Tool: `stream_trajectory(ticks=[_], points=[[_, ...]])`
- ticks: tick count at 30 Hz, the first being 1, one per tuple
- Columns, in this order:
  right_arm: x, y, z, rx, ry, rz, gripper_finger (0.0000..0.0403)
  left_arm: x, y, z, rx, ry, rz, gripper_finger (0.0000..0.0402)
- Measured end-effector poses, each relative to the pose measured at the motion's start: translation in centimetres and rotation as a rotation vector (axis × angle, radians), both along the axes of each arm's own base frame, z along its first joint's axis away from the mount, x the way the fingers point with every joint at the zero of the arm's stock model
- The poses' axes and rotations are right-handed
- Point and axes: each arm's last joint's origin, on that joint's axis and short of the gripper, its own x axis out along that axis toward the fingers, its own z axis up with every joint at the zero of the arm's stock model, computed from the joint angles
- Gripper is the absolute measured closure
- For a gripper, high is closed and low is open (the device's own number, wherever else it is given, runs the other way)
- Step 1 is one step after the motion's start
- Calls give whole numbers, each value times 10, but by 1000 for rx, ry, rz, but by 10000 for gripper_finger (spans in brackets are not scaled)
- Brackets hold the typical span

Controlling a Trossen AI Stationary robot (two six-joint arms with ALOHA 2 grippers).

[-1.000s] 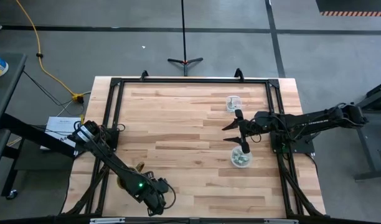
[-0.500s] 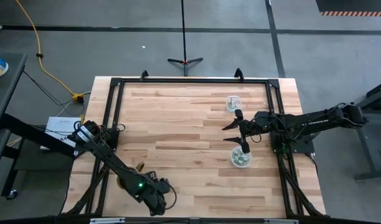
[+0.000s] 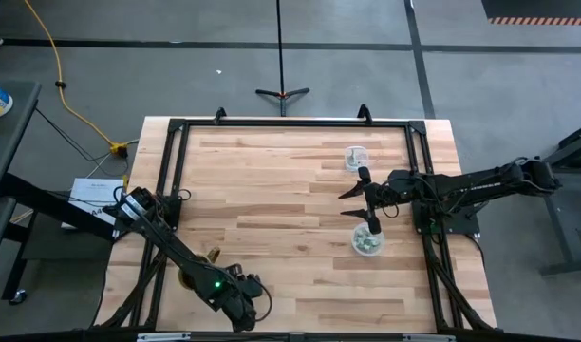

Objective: Pick and place items into bin
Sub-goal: Put the green stevia packet into the bottom transparent bin

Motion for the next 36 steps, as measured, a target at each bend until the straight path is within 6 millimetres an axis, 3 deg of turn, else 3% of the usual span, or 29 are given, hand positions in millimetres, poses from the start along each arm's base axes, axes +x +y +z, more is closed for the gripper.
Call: stream_trajectory(ticks=[11,25,27,36], points=[[1,0,2,0,-20,0,196,-1,0,-2,-2,36,0,124],[1,0,2,-6,-21,1,198,1,4,-3,-9,76,-29,342],[1,0,3,-9,-28,-4,198,3,5,1,-22,70,-64,376],[1,0,3,43,-30,-27,198,32,39,57,215,-224,-149,378]])
